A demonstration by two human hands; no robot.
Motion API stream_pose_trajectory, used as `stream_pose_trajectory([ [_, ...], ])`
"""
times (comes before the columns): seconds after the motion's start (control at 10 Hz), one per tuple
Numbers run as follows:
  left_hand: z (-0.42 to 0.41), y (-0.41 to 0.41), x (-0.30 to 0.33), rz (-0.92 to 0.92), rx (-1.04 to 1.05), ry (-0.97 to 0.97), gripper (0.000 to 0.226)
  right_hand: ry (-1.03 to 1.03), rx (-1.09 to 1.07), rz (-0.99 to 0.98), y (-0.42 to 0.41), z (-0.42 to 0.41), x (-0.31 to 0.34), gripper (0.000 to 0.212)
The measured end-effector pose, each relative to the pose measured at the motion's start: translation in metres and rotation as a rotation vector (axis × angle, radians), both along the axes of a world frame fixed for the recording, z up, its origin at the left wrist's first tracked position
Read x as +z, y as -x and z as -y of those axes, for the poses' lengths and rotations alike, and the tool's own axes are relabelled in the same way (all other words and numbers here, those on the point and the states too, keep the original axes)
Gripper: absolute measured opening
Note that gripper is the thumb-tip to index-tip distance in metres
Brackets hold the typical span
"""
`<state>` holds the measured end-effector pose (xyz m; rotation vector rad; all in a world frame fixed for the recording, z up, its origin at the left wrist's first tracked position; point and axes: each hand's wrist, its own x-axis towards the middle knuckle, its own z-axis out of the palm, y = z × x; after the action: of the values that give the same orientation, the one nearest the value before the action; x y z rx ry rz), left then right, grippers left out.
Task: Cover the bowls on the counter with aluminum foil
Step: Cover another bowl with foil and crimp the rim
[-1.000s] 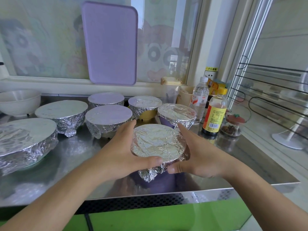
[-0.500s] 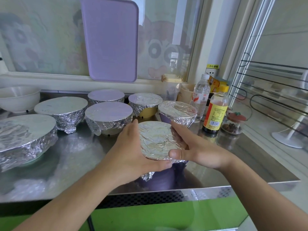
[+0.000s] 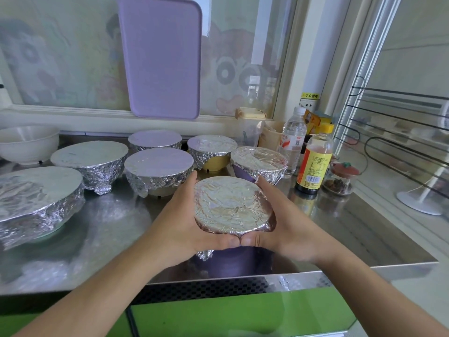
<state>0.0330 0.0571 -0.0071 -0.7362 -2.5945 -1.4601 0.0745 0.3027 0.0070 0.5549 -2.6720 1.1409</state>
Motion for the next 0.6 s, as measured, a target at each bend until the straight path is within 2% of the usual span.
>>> stream_pose_trajectory([
  [0.1, 0.001, -0.002, 0.000, 0.037, -0.011, -0.062, 0.171, -0.023, -0.024, 0.072, -0.004, -0.004, -0.002, 0.118],
  [0.2, 0.005, -0.002, 0.003, 0.082, -0.049, -0.058, 0.171, 0.012, 0.032, 0.200, -0.010, -0.015, 0.008, 0.111],
  [0.4, -0.003, -0.007, 0.024, 0.030, 0.022, -0.038, 0.163, 0.155, 0.047, 0.286, 0.007, -0.015, 0.023, 0.126],
  [0.5, -0.014, -0.009, 0.020, -0.017, -0.009, -0.108, 0.118, 0.136, 0.102, 0.297, 0.010, -0.009, 0.015, 0.133],
  [0.6, -0.012, -0.006, 0.006, -0.005, -0.018, -0.184, 0.122, 0.149, 0.104, 0.296, 0.009, -0.011, 0.009, 0.145],
])
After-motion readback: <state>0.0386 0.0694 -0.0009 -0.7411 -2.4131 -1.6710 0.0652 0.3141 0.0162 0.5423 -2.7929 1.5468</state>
